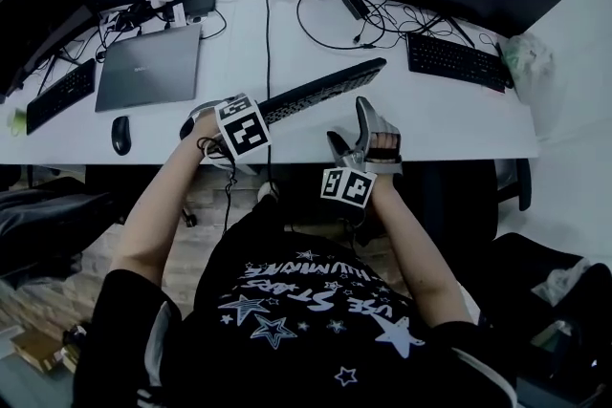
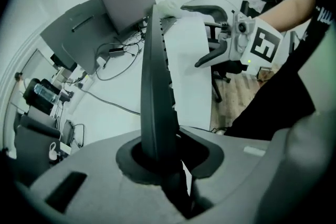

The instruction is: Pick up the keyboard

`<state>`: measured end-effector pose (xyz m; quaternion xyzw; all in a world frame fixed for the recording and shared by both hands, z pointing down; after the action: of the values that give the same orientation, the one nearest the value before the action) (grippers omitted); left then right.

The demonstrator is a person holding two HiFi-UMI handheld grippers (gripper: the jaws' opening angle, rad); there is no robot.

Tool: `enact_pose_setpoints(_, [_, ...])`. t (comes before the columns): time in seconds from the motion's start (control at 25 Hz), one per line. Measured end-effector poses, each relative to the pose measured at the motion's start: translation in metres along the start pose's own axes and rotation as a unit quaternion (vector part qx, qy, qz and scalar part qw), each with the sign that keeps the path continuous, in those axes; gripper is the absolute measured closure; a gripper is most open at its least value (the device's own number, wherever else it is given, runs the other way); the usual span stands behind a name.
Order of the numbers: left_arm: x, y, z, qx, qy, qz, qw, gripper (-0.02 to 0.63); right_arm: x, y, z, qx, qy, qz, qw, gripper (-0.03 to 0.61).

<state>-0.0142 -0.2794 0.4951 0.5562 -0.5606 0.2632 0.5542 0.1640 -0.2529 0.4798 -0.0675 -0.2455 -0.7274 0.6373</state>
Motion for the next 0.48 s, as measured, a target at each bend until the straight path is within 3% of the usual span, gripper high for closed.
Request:
enact_pose_setpoints(0.16, [-0.021, 0.005, -0.018, -0.084, -0.033, -0.046, 0.9948, 0.522, -0.027, 0.004, -0.025, 0.093, 0.041, 0.003, 0.995, 0.0])
enact_pose_setpoints(0.36, [-0.061, 0.005, -0.052, -0.164, -0.067, -0.111, 0.978, 0.522, -0.073, -0.001, -0.044, 0.171, 0.066, -0.024, 0.983, 0.002])
enact_pose_setpoints(0.48, [-0.089, 0.007, -0.079, -0.201, -0.081, -0.145, 0.9654, 0.522, -0.098, -0.008, -0.04, 0.261, 0.044, -0.054, 0.963, 0.003])
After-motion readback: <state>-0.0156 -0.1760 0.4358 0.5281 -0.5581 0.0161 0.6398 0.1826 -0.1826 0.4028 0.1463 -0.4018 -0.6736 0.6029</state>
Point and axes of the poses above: the fingertips, and each gripper's own axes: x forward along the fingers, z to its left, y out of its underside, the point moved 5 cm from there along -x, backward along the fingers, and after that the axes turned 7 degrees about -y, right-handed, at the moved point
